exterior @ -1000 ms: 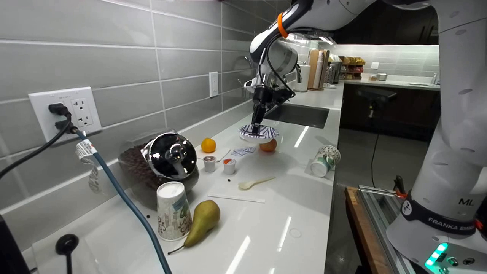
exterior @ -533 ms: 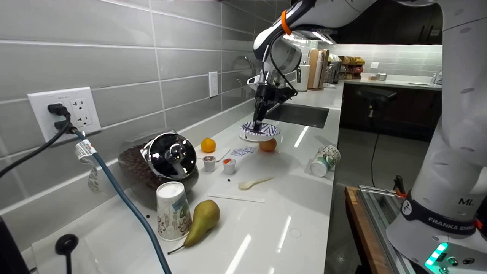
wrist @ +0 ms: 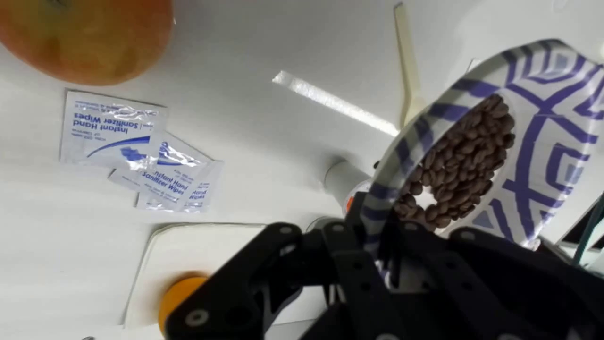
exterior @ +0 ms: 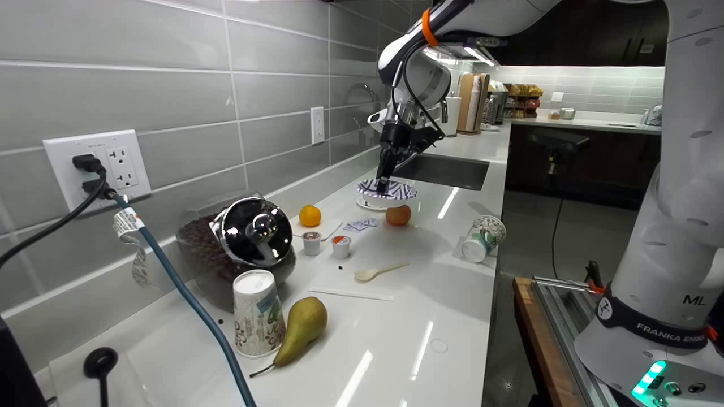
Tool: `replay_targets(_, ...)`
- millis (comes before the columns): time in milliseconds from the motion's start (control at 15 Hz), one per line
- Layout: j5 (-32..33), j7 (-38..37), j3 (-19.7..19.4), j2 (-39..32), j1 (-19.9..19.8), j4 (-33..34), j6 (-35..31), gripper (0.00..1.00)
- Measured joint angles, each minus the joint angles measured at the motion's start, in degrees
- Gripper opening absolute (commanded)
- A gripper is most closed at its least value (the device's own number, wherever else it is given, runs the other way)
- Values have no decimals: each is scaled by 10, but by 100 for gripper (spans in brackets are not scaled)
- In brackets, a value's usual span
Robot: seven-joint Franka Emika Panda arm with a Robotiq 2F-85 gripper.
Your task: Shake the bowl
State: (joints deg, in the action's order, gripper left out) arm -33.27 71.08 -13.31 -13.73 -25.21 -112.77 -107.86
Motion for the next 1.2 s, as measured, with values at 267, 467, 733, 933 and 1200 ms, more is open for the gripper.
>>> replay_targets(267, -10, -10, -12, 2, -6, 13, 11, 1)
replay_targets(467, -8, -11, -9, 28, 7, -13, 30, 1)
replay_targets(733, -7, -29, -17, 25, 8, -1, 40, 1)
replay_targets(933, 0, -41, -17, 25, 18, -15, 24, 1)
replay_targets(1200, 20, -45, -17, 19, 25, -28, -32, 1)
